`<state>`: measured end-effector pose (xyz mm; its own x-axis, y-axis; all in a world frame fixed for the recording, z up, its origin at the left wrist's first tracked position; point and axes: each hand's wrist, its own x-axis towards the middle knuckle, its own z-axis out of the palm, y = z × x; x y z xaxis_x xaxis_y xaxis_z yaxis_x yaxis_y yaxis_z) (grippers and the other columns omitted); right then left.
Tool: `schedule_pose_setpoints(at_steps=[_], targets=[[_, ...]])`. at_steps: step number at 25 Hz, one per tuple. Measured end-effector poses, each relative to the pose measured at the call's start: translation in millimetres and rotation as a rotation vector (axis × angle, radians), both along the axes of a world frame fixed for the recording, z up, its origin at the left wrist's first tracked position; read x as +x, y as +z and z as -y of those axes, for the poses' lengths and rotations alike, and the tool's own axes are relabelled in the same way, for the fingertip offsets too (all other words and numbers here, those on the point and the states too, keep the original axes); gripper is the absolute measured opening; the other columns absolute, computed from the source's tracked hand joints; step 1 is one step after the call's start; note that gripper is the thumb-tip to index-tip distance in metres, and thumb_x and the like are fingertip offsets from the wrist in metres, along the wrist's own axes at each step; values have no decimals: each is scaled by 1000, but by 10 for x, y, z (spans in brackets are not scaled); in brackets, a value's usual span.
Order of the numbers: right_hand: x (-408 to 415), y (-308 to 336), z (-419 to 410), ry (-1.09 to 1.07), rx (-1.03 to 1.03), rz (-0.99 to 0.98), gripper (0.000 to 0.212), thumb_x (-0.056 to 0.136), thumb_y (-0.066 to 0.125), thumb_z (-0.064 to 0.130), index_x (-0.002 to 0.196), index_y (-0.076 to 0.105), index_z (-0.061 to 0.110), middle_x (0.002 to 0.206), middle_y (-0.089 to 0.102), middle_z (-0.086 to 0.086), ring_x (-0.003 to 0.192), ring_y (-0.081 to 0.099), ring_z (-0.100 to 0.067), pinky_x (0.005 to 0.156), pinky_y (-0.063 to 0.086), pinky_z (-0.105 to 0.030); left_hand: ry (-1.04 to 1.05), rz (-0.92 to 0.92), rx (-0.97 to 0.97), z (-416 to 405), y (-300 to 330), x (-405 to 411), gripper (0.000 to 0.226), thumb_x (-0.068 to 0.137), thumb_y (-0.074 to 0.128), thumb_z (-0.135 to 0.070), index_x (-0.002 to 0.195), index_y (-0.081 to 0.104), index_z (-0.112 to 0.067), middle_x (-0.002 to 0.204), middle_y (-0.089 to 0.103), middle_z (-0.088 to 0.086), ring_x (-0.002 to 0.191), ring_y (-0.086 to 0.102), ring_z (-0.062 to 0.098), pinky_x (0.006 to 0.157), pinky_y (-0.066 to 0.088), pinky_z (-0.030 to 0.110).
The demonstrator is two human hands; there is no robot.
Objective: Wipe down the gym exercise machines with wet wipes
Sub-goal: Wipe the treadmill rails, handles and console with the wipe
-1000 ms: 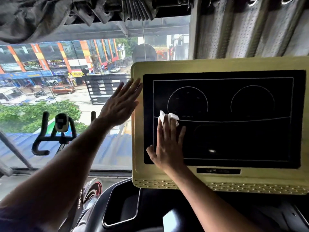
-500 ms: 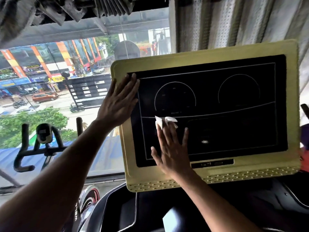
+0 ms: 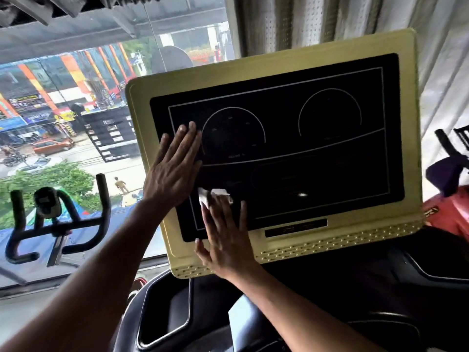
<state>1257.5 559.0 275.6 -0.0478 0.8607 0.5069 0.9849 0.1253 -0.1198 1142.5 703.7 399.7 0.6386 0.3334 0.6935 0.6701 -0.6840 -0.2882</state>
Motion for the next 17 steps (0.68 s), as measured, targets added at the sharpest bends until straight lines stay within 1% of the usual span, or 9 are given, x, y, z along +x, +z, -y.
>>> schedule_pose_setpoints(at_steps=[3,5,6,7,9,10,14,16,17], targets=[[7,-214,161,198,-38,236,85,99,42,57,164,9,12,172,-7,-6,158,-6,-27,123,8,-62,55,-14,-23,24,13,11,59,111,41,-26,164,23,-8,173,15,11,161,6,24,130,7,48],[194,-289,263,249,-16,357,85,99,40,59,164,9,13,172,-5,-5,158,-3,-24,125,4,-58,83,-11,-35,48,8,27,58,112,34,-31,164,24,-8,172,17,12,161,9,26,130,7,47],[324,-300,302,245,2,343,83,100,40,58,164,11,14,172,-2,-4,158,0,-22,125,5,-58,95,-8,-41,53,2,39,58,112,31,-34,164,25,-8,172,18,11,161,10,27,130,7,47],[483,-299,337,220,18,282,81,100,41,56,163,15,14,172,1,-3,158,4,-21,125,8,-59,108,-6,-42,50,6,47,58,112,28,-36,163,26,-8,172,18,11,160,11,27,130,7,47],[902,-283,445,100,29,150,78,101,44,54,163,20,15,172,5,-2,158,8,-20,122,14,-63,134,-1,-52,49,13,51,60,113,24,-39,164,24,-8,172,15,11,161,7,26,130,7,48],[1157,-300,525,23,33,118,78,101,44,56,163,20,15,172,5,-3,158,8,-21,121,15,-65,144,12,-69,66,5,58,61,113,23,-40,164,23,-8,172,12,11,161,5,26,130,6,48],[2093,-505,896,-229,-14,41,80,101,38,57,163,16,11,171,5,-10,158,7,-28,120,7,-70,172,26,-154,368,-306,151,60,112,31,-36,164,20,-9,173,7,9,161,2,25,130,4,49],[2129,-504,913,-296,-26,-79,82,100,40,55,163,13,10,171,3,-13,158,4,-31,121,4,-69,163,2,-210,552,-514,305,64,109,36,-34,165,13,-14,174,3,6,161,1,24,130,2,48],[2029,-465,865,-284,-28,-131,82,100,43,54,163,12,10,171,1,-13,158,1,-32,122,3,-68,159,-3,-224,619,-592,422,66,108,37,-34,166,10,-16,174,1,4,161,1,24,130,2,48]])
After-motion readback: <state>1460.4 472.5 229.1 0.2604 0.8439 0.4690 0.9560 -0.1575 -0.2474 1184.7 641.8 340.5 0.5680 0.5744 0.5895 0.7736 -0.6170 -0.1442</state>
